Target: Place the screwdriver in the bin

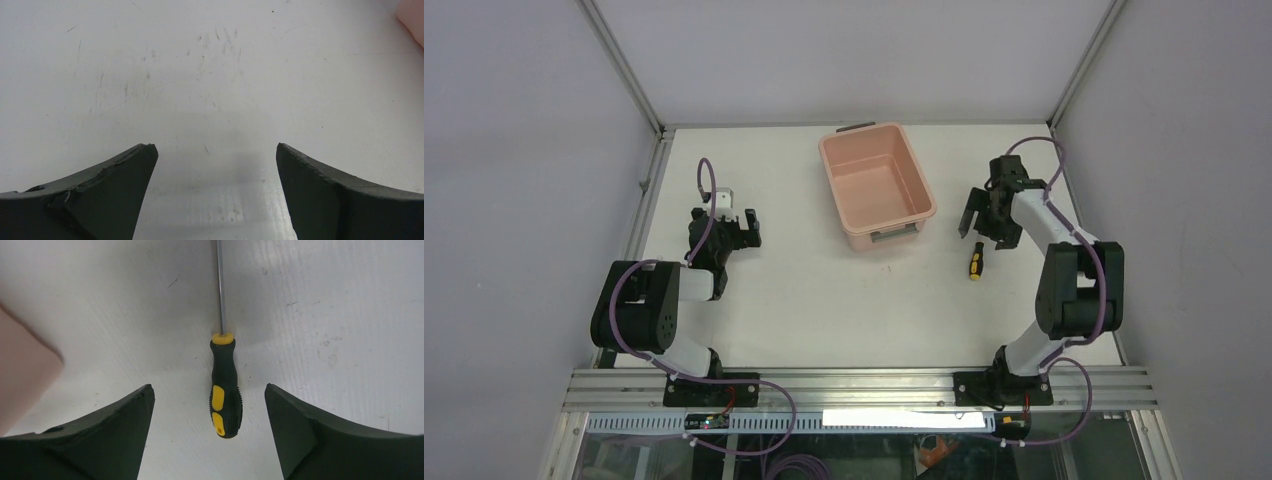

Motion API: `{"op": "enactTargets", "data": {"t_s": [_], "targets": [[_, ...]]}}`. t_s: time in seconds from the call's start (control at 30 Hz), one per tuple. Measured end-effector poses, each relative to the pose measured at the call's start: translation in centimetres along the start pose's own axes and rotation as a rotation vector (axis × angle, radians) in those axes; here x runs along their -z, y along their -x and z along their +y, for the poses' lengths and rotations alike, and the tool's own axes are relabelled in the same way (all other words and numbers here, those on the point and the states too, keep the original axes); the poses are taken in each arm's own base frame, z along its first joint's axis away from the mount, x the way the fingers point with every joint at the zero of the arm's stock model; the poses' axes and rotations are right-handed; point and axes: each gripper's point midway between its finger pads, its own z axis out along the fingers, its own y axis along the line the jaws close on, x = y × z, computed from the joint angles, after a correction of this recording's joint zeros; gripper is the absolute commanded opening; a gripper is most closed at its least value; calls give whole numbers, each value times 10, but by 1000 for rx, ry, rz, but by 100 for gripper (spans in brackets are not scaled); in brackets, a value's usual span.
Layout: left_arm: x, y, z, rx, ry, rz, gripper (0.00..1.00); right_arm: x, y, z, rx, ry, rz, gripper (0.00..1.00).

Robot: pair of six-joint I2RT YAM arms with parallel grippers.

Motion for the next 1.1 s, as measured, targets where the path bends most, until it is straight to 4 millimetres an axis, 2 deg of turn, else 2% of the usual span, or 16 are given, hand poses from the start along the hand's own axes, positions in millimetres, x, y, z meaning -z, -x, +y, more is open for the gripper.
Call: {"op": "enactTargets", "data": {"t_s": [0.13, 0.3, 0.37, 0.53, 0.67, 0.73, 0.8, 0.9, 0.97, 1.1], "targets": [[0, 0, 0, 0, 0, 0, 99, -21, -17, -5, 2, -28, 76, 78], [0, 0, 0, 0, 0, 0, 99, -31, -46, -14, -10, -55, 148, 62], [0, 0, 0, 0, 0, 0, 99, -37, -55, -16, -16, -63, 179, 50], [0, 0, 0, 0, 0, 0, 99, -40, -55, -18, -16, -73, 178, 1], [0, 0, 0, 0, 0, 0, 99, -36, -49, -16, 3, -67, 171, 0], [0, 0, 0, 0, 0, 1, 99, -27, -42, -15, 11, -70, 174, 0], [0, 0, 0, 0, 0, 1, 99, -9, -26, -11, 21, -62, 150, 0], [0, 0, 0, 0, 0, 1, 99, 25, 8, -2, 31, -34, 56, 0], [0, 0, 0, 0, 0, 1, 99, 57, 30, 4, 44, -4, -14, 0], [0, 0, 0, 0, 0, 1, 99, 104, 53, 17, 75, 35, -93, 0]]}}
